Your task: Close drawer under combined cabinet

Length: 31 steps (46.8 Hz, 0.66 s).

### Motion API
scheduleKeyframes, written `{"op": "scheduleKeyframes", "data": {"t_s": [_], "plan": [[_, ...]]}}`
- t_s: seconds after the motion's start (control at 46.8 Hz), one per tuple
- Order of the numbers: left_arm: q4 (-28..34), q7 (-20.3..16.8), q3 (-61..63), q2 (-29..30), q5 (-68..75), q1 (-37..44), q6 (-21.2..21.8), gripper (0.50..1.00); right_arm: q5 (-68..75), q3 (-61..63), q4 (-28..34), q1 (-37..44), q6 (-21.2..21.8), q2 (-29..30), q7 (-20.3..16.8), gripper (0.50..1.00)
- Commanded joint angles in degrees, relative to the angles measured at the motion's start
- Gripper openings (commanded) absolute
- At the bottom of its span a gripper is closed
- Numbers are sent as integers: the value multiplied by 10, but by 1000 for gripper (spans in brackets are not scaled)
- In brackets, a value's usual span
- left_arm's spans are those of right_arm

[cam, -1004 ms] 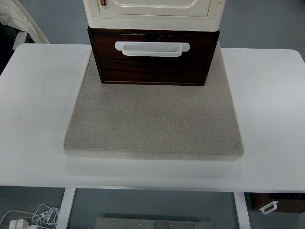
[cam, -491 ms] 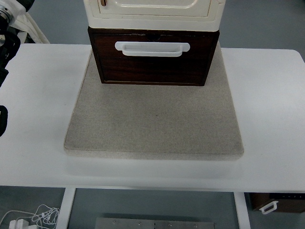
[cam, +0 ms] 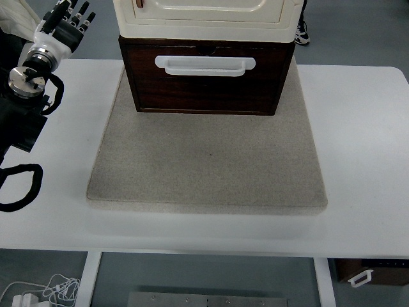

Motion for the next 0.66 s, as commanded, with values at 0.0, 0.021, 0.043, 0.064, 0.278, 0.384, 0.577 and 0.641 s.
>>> {"op": "scheduleKeyframes", "data": {"t_s": [0.0,0.021,0.043,0.064,0.278,0.384,0.577,0.641], "plan": [[0,-1,0,-5,-14,4,0,1000,-1,0,0,-1,0,0,0,952],[0,0,0,-7,-16,4,0,1000,-1,0,0,0,0,0,0,952],[0,-1,0,-10,-16,4,-1,1000,0,0,0,0,0,0,0,952],[0,-1,0,-12,-17,4,-1,1000,0,0,0,-1,0,0,0,952],[-2,-2,1,-30,-17,6,-1,1000,1,0,0,0,0,0,0,952],[-5,-3,1,-30,-17,6,-1,1000,1,0,0,0,0,0,0,952],[-8,-9,2,-30,-17,6,-1,1000,1,1,0,1,0,0,0,952],[-8,-10,2,-30,-17,6,-1,1000,1,1,0,1,0,0,0,952]]}}
